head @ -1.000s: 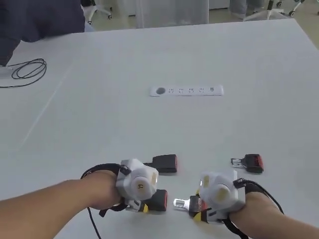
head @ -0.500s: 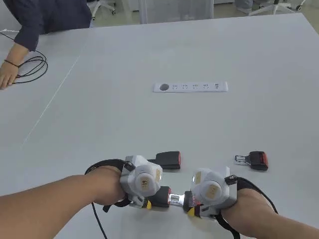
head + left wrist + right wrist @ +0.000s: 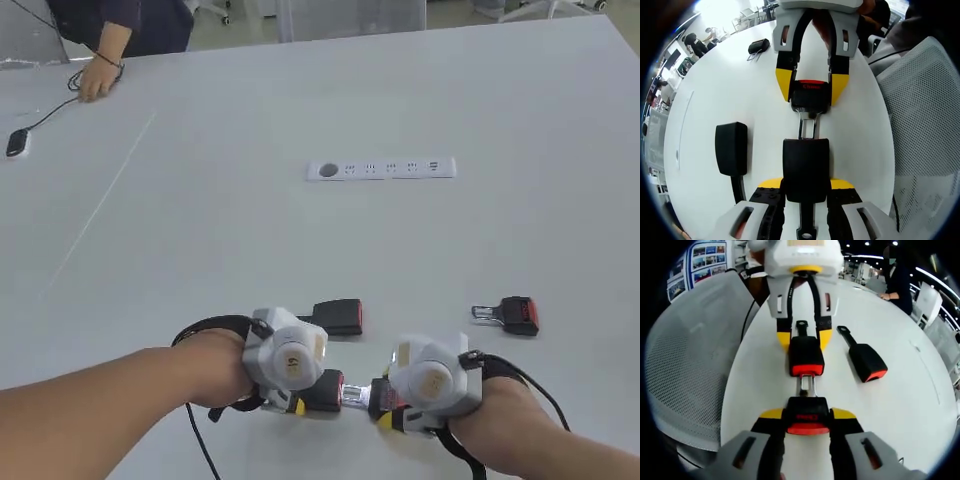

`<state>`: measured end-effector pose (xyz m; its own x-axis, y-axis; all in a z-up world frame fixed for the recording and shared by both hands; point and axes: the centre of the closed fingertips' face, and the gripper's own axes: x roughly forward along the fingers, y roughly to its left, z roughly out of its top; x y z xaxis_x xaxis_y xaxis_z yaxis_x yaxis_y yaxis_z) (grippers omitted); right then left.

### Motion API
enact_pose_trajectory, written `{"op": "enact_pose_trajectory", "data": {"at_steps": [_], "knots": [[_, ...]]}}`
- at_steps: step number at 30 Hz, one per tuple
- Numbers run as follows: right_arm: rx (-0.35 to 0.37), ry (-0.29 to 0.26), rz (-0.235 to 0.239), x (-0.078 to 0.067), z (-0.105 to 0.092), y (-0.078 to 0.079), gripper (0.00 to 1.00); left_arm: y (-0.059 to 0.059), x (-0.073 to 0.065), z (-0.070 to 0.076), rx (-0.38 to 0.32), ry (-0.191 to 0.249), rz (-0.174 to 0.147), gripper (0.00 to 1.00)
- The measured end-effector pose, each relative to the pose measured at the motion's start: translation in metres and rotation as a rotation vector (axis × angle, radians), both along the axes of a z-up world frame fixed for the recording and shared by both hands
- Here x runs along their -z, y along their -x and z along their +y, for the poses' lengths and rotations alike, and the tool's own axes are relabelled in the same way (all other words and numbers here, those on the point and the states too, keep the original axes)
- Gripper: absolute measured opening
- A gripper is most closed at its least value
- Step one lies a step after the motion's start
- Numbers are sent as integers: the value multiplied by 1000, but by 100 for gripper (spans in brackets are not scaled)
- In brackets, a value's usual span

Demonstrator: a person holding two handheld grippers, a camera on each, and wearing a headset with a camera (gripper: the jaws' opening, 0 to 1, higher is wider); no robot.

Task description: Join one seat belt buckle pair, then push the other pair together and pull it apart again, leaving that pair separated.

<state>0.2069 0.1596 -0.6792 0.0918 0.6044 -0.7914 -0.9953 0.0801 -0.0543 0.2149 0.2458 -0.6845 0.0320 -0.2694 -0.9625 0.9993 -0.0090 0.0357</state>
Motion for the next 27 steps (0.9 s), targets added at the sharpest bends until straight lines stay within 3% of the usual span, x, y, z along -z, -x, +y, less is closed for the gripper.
{"op": "enact_pose_trajectory", "data": {"at_steps": [10, 19, 27], "knots": [[26, -34, 3, -1, 4, 2, 32, 0, 0, 0, 3, -5, -5, 33], [2, -32, -16, -1, 16, 0, 32, 0, 0, 0, 16, -1, 0, 33], [-13, -32, -4, -1, 15, -1, 31, 0, 0, 0, 25, -3, 10, 32]]}}
